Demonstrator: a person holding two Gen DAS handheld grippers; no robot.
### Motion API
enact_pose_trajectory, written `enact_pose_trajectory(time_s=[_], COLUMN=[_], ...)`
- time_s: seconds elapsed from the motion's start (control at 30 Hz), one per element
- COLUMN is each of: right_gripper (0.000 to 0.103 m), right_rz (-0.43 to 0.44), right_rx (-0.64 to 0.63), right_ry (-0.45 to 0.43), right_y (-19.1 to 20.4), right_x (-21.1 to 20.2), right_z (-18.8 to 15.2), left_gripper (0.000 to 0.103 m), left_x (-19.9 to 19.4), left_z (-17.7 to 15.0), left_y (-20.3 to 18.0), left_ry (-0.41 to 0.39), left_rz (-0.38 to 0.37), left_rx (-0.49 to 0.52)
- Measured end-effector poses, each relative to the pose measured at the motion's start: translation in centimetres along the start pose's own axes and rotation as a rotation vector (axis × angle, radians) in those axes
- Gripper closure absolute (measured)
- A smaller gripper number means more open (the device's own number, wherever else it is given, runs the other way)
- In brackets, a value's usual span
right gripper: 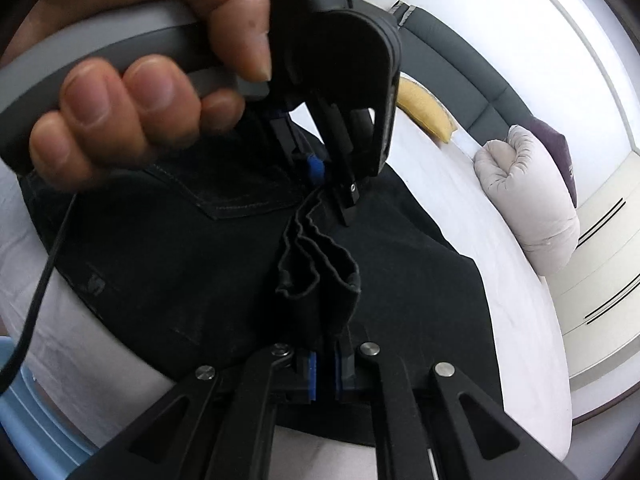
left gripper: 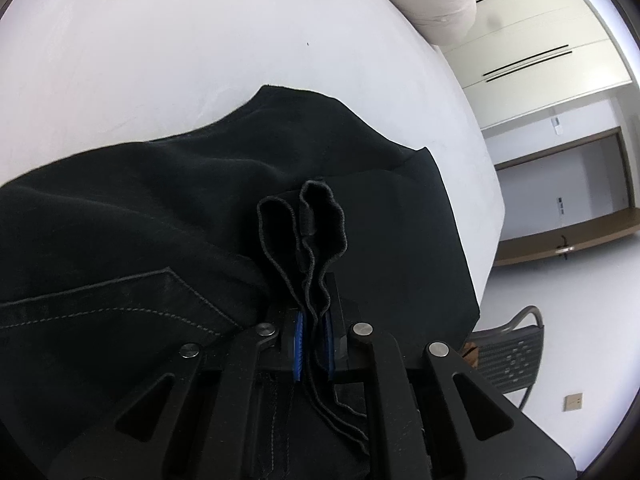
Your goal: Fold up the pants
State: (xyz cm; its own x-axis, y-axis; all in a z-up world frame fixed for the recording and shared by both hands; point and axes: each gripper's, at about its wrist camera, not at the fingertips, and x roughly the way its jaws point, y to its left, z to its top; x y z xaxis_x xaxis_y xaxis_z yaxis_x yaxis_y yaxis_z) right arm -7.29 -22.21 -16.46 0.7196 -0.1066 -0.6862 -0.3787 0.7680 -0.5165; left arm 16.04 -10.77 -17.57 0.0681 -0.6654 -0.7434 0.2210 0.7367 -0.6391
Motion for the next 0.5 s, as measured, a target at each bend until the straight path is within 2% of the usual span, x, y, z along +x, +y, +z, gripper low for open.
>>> enact_pose_trajectory(time_s=[0.07,0.13,0.23,0.33,0.43,0.47,0.5], right_gripper=[0.095,0.093,0.092,0.088,0.057,0.042,0.036], right_rz=[-0.005,0.004,-0.005,0.014,0.049,0.064,0.101], right_rx=[-0.016,-0.018,-0.039,0.015,0.096,0.129,0.17], right_ry=[-0.005,0.002,0.015,0.013,0.0,-0.005,-0.006], right_y=[0.1,0.3,1.2,0.4,-1.4,-2.3,-3.4], right_x=[-0.2,-0.1,0.3,-0.1,-0.8,-1.1,-1.6], right_z=[0.1,0.1,-0.4,-0.7,-1.5,-1.9,-2.5], left_gripper=[0.096,0.094,0.093,0.093,0.091,0.091,0.091], left_x=[0.6,1.0,1.6,1.5,0.2,-0.5,-1.1], left_z=[-0.4,-0.3,-0.1,-0.6,-1.2,-1.5,-1.7], left_y=[-1.7,-1.9,-1.8,-2.4,-3.4,-3.9,-4.3], left_ry=[-0.014,-0.012,-0.011,-0.024,-0.054,-0.074,-0.091], left_rz=[0.02,0.031,0.007,0.024,0.095,0.151,0.204], left_rx=[0.011,0.012,-0.032,-0.04,-0.022,-0.005,0.011])
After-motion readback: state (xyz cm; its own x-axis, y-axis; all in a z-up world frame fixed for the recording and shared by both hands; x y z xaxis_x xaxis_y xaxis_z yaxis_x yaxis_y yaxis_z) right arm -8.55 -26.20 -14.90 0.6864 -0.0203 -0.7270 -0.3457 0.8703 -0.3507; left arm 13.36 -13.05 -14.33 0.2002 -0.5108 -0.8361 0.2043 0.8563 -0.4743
